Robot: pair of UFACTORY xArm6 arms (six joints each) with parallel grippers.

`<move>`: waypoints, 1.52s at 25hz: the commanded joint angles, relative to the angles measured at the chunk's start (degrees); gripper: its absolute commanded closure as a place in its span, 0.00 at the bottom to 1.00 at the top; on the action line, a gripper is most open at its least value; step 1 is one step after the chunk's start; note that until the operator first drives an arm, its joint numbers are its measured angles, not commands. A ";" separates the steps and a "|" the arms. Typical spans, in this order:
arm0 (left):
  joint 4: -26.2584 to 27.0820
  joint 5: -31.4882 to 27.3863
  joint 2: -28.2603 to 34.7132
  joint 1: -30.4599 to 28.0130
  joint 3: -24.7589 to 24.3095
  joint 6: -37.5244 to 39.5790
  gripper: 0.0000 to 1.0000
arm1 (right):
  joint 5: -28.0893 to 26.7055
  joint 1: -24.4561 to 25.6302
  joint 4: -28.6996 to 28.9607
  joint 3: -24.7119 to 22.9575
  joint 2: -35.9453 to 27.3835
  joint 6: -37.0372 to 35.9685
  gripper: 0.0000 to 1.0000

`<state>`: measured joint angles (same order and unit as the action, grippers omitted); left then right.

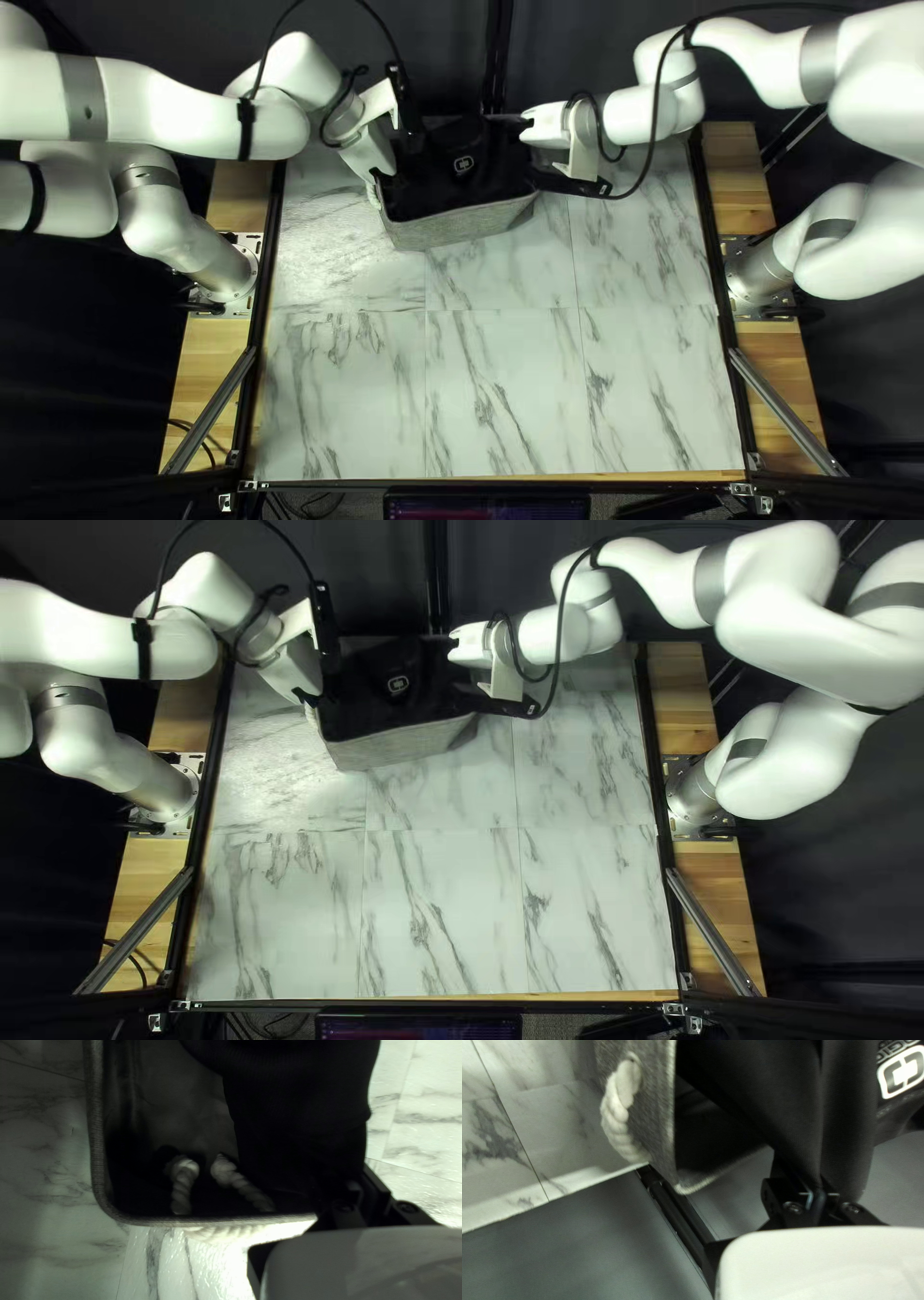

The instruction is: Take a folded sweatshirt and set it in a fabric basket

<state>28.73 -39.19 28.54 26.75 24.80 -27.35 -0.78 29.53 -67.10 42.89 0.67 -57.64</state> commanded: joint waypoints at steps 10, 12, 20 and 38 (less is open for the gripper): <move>5.43 3.68 -7.78 2.62 0.21 -7.31 0.99 | 1.42 1.24 4.26 3.28 6.99 -2.84 1.00; 5.93 4.15 -8.81 2.48 0.36 -7.62 0.99 | 1.54 1.47 3.87 3.32 7.46 -2.34 1.00; 7.30 6.11 -12.19 2.07 0.51 -8.15 0.98 | 2.24 2.00 0.51 3.52 9.89 1.69 1.00; 0.32 2.47 -3.80 0.83 -0.68 0.40 0.00 | 0.99 -0.98 21.20 -1.22 4.44 -16.50 0.00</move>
<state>31.21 -34.73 21.17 28.02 24.54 -29.23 1.45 29.85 -53.69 44.23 9.25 -67.11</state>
